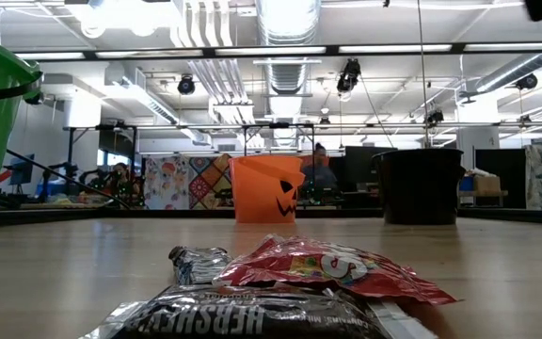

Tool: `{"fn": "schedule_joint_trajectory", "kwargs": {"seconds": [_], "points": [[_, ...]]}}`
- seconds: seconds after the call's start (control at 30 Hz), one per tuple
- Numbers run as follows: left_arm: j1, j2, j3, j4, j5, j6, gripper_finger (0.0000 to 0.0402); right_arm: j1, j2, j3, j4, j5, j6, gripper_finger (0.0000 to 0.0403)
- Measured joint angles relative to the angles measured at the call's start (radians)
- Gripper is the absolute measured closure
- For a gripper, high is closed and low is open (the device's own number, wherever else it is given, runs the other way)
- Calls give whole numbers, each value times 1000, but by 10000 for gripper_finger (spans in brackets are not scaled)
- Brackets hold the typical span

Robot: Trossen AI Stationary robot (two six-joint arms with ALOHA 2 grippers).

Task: Sort candy
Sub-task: Put the red candy into the orange bucket

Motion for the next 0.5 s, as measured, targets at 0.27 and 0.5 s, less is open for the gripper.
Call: {"fn": "schedule_joint_trajectory", "kwargs": {"seconds": [0.27, 0.5], "points": [[10, -20, 178, 63, -319, 223, 245, 113, -1, -123, -29, -18, 172, 204], [64, -109, 185, 379, -389, 506, 263, 201, -2, -275, 109, -49, 326, 204]]}}
